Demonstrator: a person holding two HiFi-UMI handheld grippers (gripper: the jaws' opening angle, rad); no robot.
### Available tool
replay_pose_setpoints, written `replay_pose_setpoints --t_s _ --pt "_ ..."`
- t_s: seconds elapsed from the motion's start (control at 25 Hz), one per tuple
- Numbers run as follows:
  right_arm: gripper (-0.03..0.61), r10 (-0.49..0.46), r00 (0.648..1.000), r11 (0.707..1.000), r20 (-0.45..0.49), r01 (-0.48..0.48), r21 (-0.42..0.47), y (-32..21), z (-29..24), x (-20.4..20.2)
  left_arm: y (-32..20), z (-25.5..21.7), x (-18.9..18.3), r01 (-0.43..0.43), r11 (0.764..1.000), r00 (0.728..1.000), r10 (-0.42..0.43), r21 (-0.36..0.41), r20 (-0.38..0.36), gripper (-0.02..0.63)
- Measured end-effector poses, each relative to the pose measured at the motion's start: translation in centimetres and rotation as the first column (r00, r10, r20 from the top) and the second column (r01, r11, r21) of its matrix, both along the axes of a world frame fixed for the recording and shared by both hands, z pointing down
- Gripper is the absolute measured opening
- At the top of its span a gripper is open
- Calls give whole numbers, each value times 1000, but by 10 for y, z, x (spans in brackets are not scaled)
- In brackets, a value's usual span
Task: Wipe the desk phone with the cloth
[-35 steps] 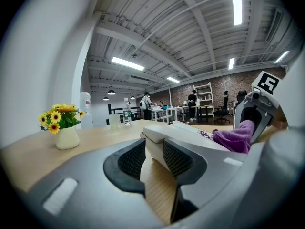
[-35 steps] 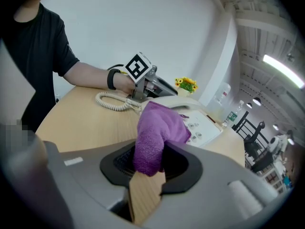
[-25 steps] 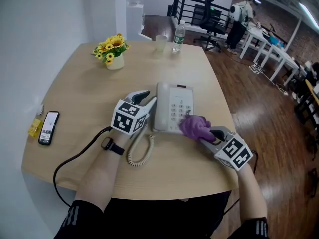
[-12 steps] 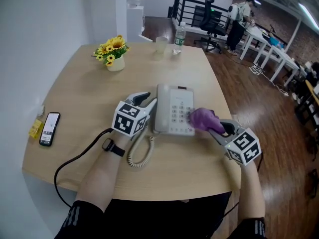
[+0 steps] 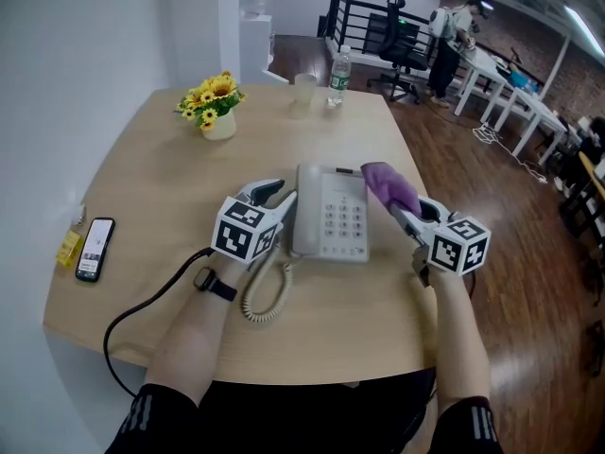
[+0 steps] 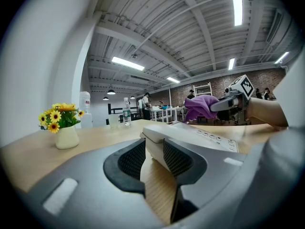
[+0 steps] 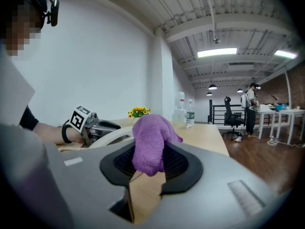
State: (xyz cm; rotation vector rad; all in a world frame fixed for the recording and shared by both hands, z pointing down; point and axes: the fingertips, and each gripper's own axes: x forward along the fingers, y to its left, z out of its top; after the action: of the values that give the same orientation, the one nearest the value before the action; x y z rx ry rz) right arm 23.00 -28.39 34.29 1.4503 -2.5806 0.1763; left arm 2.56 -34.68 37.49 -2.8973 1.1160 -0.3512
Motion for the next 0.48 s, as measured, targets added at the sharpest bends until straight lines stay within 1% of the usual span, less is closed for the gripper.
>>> replay_pose_setpoints --t_s 0.2,0.48 --pt "123 15 988 1000 151 -15 -2 -17 3 10 1 0 0 0 1000 1000 0 1 -1 110" --pt "123 42 980 999 192 -45 14 -17 20 27 1 0 0 -1 1000 1000 1 0 -2 110"
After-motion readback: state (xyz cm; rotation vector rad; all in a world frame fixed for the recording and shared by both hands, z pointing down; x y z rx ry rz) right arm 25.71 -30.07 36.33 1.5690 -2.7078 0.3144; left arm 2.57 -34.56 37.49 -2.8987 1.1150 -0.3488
